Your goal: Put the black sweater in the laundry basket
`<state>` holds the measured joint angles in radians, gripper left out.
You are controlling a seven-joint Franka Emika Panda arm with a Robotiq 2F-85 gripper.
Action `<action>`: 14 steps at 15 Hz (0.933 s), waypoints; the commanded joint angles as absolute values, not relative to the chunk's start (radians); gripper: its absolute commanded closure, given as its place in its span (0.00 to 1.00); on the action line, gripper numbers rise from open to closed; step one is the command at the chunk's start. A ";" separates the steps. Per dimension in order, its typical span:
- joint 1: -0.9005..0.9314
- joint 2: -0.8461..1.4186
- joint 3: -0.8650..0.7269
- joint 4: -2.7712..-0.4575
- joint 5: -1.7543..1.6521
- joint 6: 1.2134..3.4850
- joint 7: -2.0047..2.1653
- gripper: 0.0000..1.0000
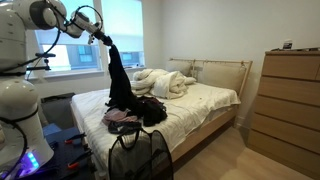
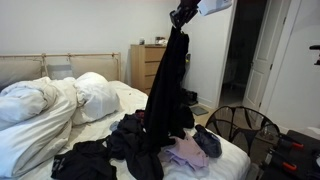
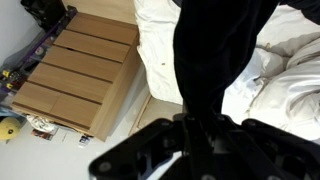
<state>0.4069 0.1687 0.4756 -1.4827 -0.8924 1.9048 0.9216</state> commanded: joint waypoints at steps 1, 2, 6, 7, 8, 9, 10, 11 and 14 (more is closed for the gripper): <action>0.463 0.222 0.421 -1.372 -0.899 1.907 0.842 0.98; 0.473 0.233 0.410 -1.354 -0.900 1.905 0.831 0.98; 0.497 0.261 0.372 -1.302 -0.896 1.899 0.803 0.98; 0.502 0.266 0.365 -1.294 -0.895 1.897 0.802 0.98; 0.506 0.268 0.359 -1.287 -0.891 1.896 0.799 0.98; 0.510 0.270 0.353 -1.282 -0.891 1.892 0.793 0.98; 0.512 0.270 0.347 -1.277 -0.889 1.887 0.790 0.98; 0.516 0.267 0.343 -1.274 -0.887 1.885 0.791 0.98; 0.511 0.168 0.387 -1.342 -0.904 1.915 0.806 0.98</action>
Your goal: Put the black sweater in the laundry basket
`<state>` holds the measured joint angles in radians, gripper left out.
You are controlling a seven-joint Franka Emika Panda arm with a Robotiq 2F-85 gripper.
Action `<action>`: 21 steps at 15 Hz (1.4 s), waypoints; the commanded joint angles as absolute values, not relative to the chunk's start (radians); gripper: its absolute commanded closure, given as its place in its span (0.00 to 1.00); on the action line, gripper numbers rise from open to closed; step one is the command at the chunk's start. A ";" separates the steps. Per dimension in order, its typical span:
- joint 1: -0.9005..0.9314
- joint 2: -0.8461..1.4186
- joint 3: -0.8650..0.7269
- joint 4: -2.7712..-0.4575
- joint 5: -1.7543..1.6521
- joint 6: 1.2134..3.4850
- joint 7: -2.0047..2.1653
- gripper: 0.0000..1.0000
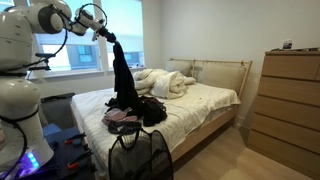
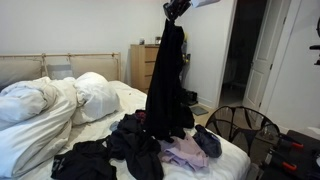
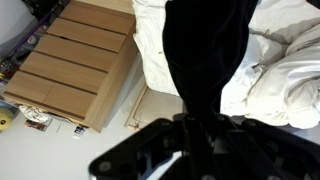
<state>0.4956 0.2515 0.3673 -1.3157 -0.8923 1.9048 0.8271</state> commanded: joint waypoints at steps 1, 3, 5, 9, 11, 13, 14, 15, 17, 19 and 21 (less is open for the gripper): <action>0.512 0.135 0.397 -1.362 -0.905 1.927 0.808 0.98; 0.516 0.060 0.416 -1.393 -0.900 1.942 0.819 0.98; 0.518 0.002 0.426 -1.401 -0.892 1.948 0.821 0.98; 0.518 -0.087 0.419 -1.416 -0.882 1.958 0.820 0.98; 0.518 -0.124 0.408 -1.436 -0.876 1.967 0.820 0.98; 0.518 -0.153 0.396 -1.455 -0.869 1.978 0.820 0.98; 0.475 -0.165 0.429 -1.458 -0.862 1.982 0.818 0.98; 0.468 -0.178 0.430 -1.466 -0.860 1.988 0.820 0.98; 0.447 -0.208 0.432 -1.489 -0.855 2.012 0.825 0.98; 0.427 -0.230 0.435 -1.504 -0.850 2.029 0.828 0.98; 0.408 -0.247 0.436 -1.518 -0.839 2.045 0.826 0.98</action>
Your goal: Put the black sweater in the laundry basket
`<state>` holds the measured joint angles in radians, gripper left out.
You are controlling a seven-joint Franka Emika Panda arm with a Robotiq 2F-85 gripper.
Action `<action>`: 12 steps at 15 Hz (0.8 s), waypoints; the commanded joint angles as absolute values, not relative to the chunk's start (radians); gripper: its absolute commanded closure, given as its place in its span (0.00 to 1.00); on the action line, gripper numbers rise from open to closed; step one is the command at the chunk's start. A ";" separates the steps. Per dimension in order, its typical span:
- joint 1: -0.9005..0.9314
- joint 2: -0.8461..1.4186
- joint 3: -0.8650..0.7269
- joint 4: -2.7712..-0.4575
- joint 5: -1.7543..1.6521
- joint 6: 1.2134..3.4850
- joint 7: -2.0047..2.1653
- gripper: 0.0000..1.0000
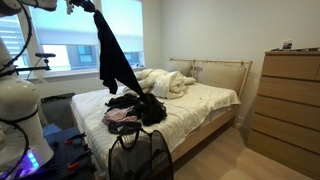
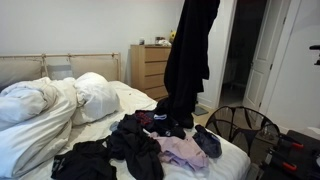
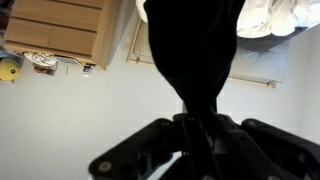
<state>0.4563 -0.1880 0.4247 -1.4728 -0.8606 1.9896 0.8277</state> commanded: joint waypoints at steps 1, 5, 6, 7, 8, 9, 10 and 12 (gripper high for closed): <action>0.399 -0.256 0.435 -1.527 -0.830 2.054 0.823 0.98; 0.354 -0.223 0.413 -1.539 -0.765 2.092 0.793 0.98; 0.337 -0.194 0.408 -1.537 -0.748 2.094 0.782 0.98; 0.323 -0.171 0.397 -1.542 -0.722 2.101 0.764 0.98; 0.309 -0.139 0.384 -1.541 -0.690 2.110 0.735 0.98; 0.296 -0.106 0.369 -1.541 -0.658 2.123 0.704 0.98; 0.283 -0.069 0.345 -1.541 -0.611 2.141 0.654 0.98; 0.258 0.012 0.304 -1.523 -0.512 2.162 0.551 0.98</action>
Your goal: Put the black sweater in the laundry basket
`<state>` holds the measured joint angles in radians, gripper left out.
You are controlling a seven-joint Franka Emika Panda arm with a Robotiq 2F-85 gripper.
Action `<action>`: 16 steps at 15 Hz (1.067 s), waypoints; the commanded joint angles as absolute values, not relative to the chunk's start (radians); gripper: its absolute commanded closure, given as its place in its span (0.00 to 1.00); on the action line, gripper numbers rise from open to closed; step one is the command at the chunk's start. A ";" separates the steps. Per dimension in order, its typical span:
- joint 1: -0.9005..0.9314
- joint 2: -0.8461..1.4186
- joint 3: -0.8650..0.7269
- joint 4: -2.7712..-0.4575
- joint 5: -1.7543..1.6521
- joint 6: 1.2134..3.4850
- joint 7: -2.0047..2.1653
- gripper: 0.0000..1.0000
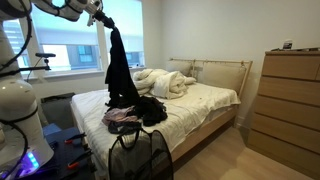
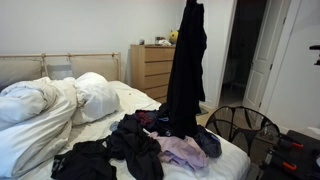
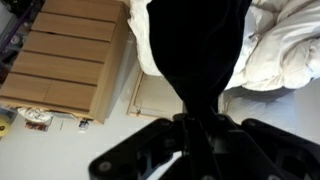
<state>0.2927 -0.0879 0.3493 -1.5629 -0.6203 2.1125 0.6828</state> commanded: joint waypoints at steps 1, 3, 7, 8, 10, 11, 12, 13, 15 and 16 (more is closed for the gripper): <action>0.247 0.049 0.283 -1.507 -0.454 2.163 0.492 0.98; 0.230 0.130 0.247 -1.469 -0.342 2.152 0.369 0.98; 0.220 0.253 0.208 -1.395 -0.190 2.081 0.170 0.98; 0.224 0.280 0.202 -1.380 -0.177 2.060 0.139 0.98; 0.227 0.331 0.204 -1.344 -0.129 1.999 0.075 0.98; 0.229 0.354 0.205 -1.325 -0.111 1.969 0.050 0.98; 0.232 0.377 0.207 -1.306 -0.095 1.940 0.026 0.98; 0.238 0.400 0.208 -1.286 -0.083 1.909 0.007 0.98; 0.247 0.437 0.211 -1.250 -0.061 1.853 -0.025 0.98; 0.254 0.456 0.213 -1.231 -0.054 1.827 -0.037 0.98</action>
<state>0.2386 0.3912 0.2086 -1.3322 -0.0902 1.9219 0.0180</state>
